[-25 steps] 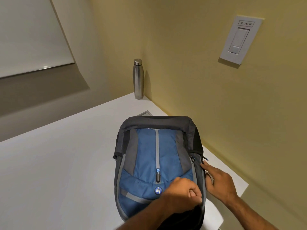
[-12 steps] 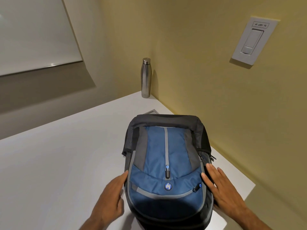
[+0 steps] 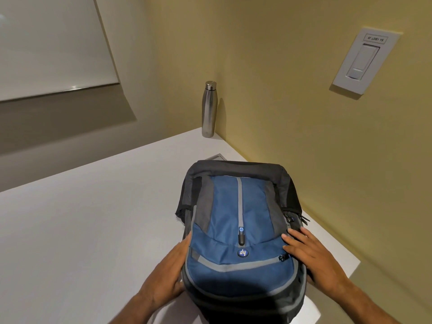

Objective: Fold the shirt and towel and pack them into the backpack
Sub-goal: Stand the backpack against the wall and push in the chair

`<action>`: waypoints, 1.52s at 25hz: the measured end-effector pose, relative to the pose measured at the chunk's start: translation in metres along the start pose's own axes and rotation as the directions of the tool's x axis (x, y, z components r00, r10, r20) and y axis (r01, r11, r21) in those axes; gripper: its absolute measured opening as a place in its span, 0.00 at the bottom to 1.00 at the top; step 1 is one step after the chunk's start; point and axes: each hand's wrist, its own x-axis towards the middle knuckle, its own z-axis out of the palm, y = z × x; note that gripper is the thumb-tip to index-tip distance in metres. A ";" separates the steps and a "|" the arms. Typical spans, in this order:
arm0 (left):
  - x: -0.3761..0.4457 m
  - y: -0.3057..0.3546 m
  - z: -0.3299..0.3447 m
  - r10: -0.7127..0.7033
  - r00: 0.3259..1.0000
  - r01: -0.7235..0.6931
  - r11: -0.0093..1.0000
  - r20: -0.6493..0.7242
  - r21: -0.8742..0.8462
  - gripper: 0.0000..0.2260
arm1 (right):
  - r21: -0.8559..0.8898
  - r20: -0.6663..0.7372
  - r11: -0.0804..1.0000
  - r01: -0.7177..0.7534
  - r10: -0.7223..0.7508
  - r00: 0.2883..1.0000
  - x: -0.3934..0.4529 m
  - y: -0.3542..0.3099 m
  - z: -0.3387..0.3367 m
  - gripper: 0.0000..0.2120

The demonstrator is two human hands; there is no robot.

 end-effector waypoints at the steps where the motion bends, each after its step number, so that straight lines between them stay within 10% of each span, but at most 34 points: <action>1: 0.003 0.003 -0.007 -0.020 1.000 0.021 0.998 0.006 -0.064 0.34 | 0.095 -0.045 0.995 -0.041 0.045 0.998 0.003 -0.003 -0.007 0.15; 6: 0.018 0.029 -0.040 -0.047 0.997 0.029 0.963 -0.060 -0.267 0.39 | 0.441 -0.148 0.855 -0.273 0.369 0.917 0.029 -0.027 -0.066 0.13; 13: 0.078 0.088 -0.072 -0.086 0.901 -0.160 0.845 -0.425 -0.510 0.31 | 0.658 -0.246 0.635 -0.404 0.689 0.682 0.053 -0.045 -0.133 0.42; 19: 0.141 0.156 -0.090 -0.186 0.918 -0.072 0.789 -0.349 -0.610 0.10 | 0.730 -0.344 0.539 -0.420 0.821 0.455 0.042 -0.044 -0.150 0.30; 27: 0.192 0.146 -0.061 -0.109 0.989 0.044 0.868 -0.103 -0.494 0.33 | 0.776 -0.376 0.491 -0.396 0.864 0.335 0.034 -0.033 -0.169 0.14; 31: 0.200 0.140 -0.038 -0.234 0.968 0.158 0.849 -0.092 -0.505 0.23 | 0.807 -0.146 0.365 -0.464 0.885 0.443 0.022 -0.034 -0.156 0.43; 38: 0.251 0.168 -0.014 -0.201 0.974 0.104 0.808 -0.106 -0.581 0.19 | 0.810 -0.258 0.347 -0.472 0.935 0.244 0.017 -0.008 -0.146 0.55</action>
